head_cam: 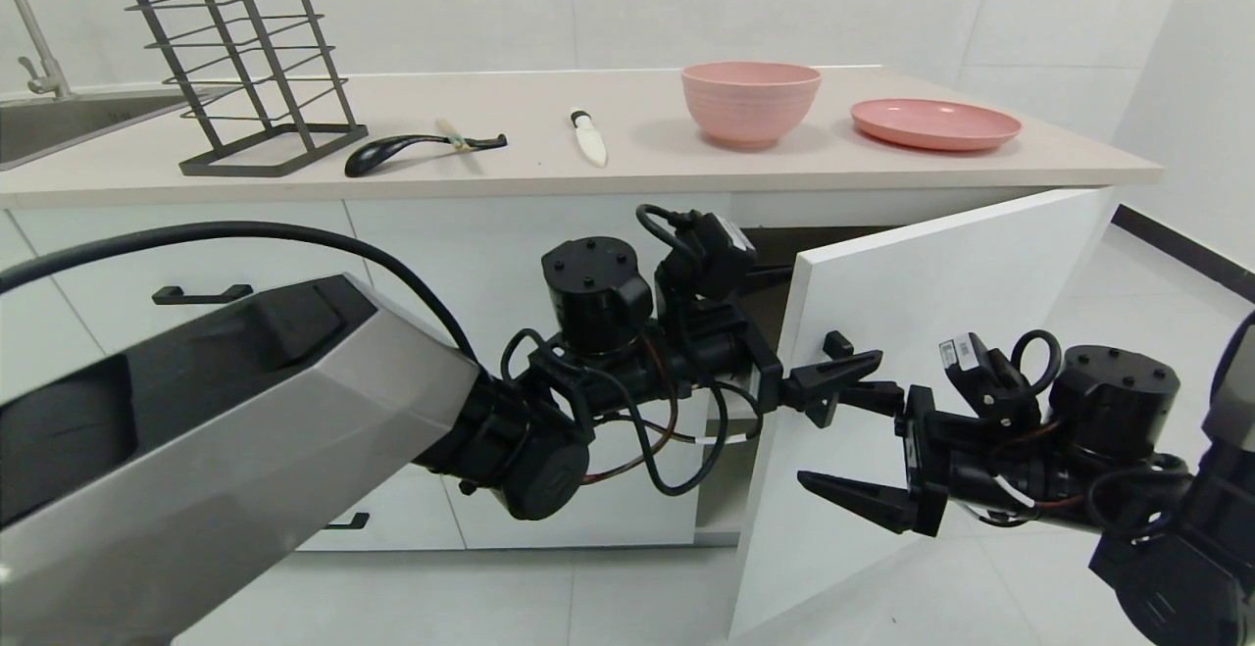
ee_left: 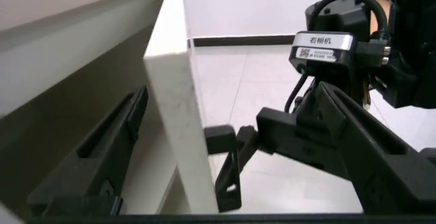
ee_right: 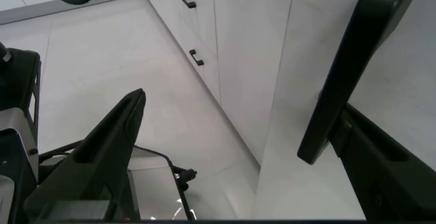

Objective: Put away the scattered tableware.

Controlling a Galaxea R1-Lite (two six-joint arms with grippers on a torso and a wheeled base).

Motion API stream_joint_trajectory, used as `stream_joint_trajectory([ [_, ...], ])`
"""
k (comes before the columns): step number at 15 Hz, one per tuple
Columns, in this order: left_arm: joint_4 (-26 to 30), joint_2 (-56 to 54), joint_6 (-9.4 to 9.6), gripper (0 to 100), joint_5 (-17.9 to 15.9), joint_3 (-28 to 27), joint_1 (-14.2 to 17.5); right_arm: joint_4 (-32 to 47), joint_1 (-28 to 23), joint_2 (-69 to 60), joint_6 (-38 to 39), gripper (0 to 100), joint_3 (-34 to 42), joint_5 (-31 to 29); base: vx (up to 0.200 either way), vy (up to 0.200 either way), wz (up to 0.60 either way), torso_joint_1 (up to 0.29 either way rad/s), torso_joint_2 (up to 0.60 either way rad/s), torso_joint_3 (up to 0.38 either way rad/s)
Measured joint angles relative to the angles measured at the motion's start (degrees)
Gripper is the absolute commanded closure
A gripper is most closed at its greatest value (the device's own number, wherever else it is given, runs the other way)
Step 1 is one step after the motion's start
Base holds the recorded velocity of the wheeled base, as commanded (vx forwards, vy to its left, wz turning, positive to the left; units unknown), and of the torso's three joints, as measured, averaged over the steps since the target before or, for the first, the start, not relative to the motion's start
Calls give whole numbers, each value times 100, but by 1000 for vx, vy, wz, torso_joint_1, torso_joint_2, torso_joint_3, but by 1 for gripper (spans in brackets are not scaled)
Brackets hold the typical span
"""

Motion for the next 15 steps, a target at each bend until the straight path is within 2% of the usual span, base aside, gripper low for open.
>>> stream_joint_trajectory([
  [4,-150,179,0,0,30,-250,-245,-76,-143,30,-88,0,-46,94,0,0,0,0,0,0],
  [9,-221,219,29,0,35,-258,-286,-100,-631,165,-282,0,-99,82,0,0,0,0,0,0],
  [11,-427,232,-41,0,27,-188,-328,-84,-717,101,-293,0,6,44,0,0,0,0,0,0],
  [15,-489,232,-68,0,99,-132,-375,-79,-819,-308,-300,0,352,-41,0,0,0,0,0,0],
])
